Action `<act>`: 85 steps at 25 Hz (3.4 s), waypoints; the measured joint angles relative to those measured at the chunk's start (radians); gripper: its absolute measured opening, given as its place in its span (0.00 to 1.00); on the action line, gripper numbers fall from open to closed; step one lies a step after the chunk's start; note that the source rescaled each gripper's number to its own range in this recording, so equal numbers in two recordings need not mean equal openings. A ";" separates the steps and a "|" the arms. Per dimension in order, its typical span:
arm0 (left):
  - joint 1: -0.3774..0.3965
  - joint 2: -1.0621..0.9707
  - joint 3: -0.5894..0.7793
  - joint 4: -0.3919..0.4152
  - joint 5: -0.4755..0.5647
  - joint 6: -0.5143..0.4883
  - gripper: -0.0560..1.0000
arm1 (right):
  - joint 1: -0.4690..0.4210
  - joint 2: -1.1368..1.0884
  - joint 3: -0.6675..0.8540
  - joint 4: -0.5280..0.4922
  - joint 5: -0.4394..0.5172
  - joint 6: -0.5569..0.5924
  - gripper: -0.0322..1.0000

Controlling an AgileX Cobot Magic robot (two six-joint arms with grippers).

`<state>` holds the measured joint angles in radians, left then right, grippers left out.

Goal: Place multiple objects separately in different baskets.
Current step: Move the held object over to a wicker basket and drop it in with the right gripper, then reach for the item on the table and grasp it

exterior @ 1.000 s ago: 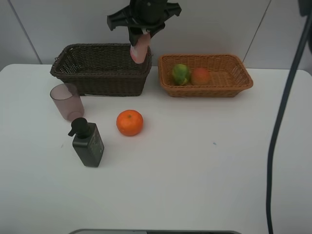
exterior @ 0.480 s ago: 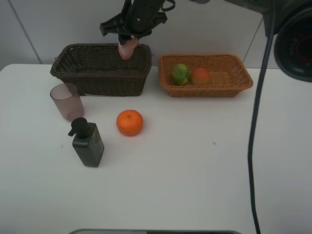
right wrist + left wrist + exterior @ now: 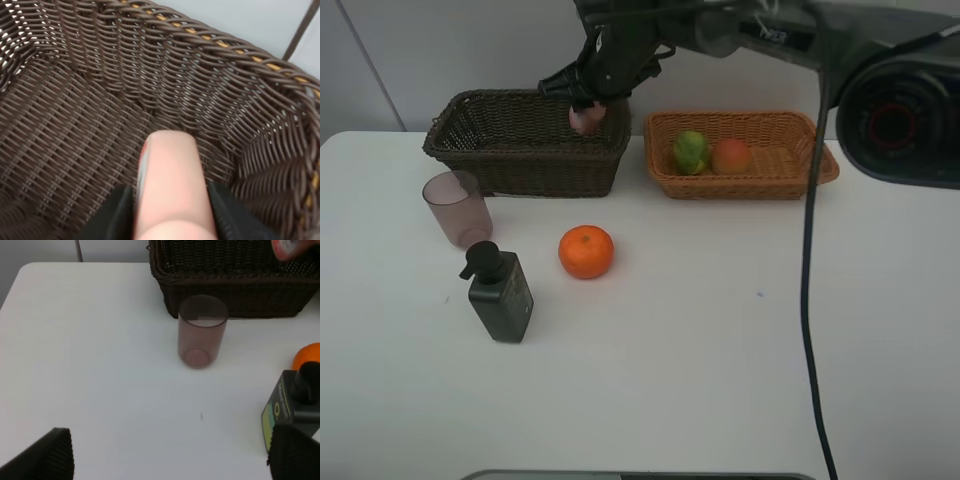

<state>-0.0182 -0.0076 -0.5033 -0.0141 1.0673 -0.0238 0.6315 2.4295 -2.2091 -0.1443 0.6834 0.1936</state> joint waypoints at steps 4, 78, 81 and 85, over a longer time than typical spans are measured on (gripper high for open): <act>0.000 0.000 0.000 0.000 0.000 0.000 1.00 | 0.000 0.033 0.000 0.000 -0.020 0.000 0.03; 0.000 0.000 0.000 0.000 0.000 0.001 1.00 | -0.590 -1.773 1.326 0.010 0.475 -0.042 0.88; 0.000 0.000 0.000 0.000 0.000 0.001 1.00 | -0.591 -1.916 1.380 0.010 0.510 -0.070 0.88; 0.000 0.000 0.000 0.000 0.000 0.001 1.00 | -0.591 -2.082 1.422 0.010 0.528 -0.090 0.88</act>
<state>-0.0182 -0.0076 -0.5033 -0.0141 1.0673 -0.0229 0.0405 0.3475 -0.7873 -0.1338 1.2116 0.1035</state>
